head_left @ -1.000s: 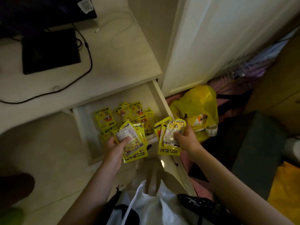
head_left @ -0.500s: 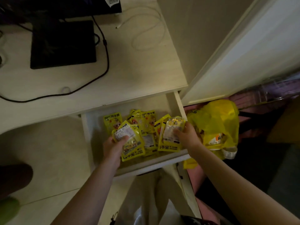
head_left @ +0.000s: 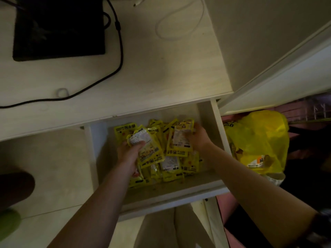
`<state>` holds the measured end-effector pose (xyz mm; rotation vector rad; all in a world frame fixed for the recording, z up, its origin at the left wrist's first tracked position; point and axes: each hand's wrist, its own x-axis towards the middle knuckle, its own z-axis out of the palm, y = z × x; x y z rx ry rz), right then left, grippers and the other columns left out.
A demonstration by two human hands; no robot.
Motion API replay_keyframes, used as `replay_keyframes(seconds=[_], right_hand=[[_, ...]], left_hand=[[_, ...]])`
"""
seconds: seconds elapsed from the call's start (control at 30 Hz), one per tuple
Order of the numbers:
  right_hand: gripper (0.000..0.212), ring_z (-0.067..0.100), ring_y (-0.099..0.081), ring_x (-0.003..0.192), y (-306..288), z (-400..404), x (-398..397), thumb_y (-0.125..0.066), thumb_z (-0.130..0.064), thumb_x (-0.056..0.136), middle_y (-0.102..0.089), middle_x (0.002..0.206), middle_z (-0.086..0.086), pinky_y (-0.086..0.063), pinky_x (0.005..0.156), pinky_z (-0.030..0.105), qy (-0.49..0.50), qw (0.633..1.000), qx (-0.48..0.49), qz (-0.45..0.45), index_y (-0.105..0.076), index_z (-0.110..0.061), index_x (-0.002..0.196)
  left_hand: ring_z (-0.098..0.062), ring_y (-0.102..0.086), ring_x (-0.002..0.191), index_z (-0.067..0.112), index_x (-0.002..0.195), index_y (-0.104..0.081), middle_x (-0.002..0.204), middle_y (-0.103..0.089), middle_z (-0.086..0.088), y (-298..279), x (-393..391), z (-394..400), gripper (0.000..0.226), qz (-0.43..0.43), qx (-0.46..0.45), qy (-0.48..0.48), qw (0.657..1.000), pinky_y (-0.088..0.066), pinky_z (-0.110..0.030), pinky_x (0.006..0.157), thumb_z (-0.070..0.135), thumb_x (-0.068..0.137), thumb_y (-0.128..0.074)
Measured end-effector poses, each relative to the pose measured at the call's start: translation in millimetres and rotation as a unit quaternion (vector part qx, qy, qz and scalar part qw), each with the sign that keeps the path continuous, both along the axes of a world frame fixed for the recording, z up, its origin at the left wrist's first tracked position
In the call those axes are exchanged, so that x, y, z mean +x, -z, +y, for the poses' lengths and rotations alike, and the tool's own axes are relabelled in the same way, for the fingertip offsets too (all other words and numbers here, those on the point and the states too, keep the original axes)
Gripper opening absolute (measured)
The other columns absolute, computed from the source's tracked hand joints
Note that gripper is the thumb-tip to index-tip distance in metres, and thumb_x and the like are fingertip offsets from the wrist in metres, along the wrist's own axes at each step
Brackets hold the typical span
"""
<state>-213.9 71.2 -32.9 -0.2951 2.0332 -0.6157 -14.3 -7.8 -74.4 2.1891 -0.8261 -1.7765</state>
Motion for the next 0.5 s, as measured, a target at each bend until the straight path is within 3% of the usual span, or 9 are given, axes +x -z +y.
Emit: replay_keyframes(seconds=[0.07, 0.13, 0.27, 0.4, 0.5], right_hand=[[0.028, 0.028, -0.06, 0.11, 9, 3, -5, -0.054, -0.005, 0.09, -0.064, 0.114, 0.013, -0.052, 0.09, 0.04, -0.018, 1.0, 0.013, 0.013, -0.06, -0.006, 0.118], [0.028, 0.034, -0.061, 0.11, 20, 7, -12, -0.051, -0.007, 0.089, -0.066, 0.114, 0.017, -0.051, 0.094, 0.047, -0.039, 0.998, 0.039, 0.019, -0.061, -0.008, 0.116], [0.027, 0.036, -0.063, 0.104, 31, 12, -22, -0.052, -0.006, 0.085, -0.068, 0.108, 0.018, -0.053, 0.091, 0.05, -0.07, 0.995, 0.069, 0.018, -0.067, -0.006, 0.108], [0.026, 0.035, -0.063, 0.103, 29, 15, -22, -0.052, -0.012, 0.088, -0.068, 0.109, 0.018, -0.053, 0.092, 0.045, -0.102, 0.99, 0.091, 0.024, -0.066, -0.005, 0.109], [0.025, 0.033, -0.061, 0.105, 14, 18, -19, -0.052, -0.015, 0.091, -0.064, 0.11, 0.017, -0.05, 0.089, 0.038, -0.113, 0.987, 0.114, 0.031, -0.062, -0.001, 0.109]], left_hand=[[-0.032, -0.066, 0.094, 0.024, 0.112, -0.062, 0.11, -0.068, -0.008, 0, 1, -1, 0.066, -0.011, -0.005, 0.03, 0.999, -0.053, -0.059, 0.082, 0.035, 0.052, -0.085], [-0.03, -0.063, 0.098, 0.021, 0.118, -0.06, 0.112, -0.065, -0.005, -8, 0, -1, 0.057, -0.031, -0.026, 0.064, 0.997, -0.052, -0.054, 0.087, 0.03, 0.066, -0.082], [-0.023, -0.061, 0.09, 0.013, 0.114, -0.062, 0.104, -0.065, -0.006, -11, -2, -2, 0.033, -0.04, -0.065, 0.104, 0.992, -0.048, -0.032, 0.077, 0.021, 0.083, -0.07], [-0.02, -0.059, 0.079, 0.015, 0.096, -0.067, 0.083, -0.065, -0.003, -13, 3, -3, 0.011, -0.076, -0.099, 0.176, 0.976, -0.041, -0.022, 0.058, 0.017, 0.086, -0.064], [-0.022, -0.059, 0.083, 0.01, 0.107, -0.067, 0.092, -0.064, -0.005, -18, 7, -2, 0.022, -0.11, -0.115, 0.201, 0.966, -0.04, -0.025, 0.064, 0.015, 0.086, -0.065]])
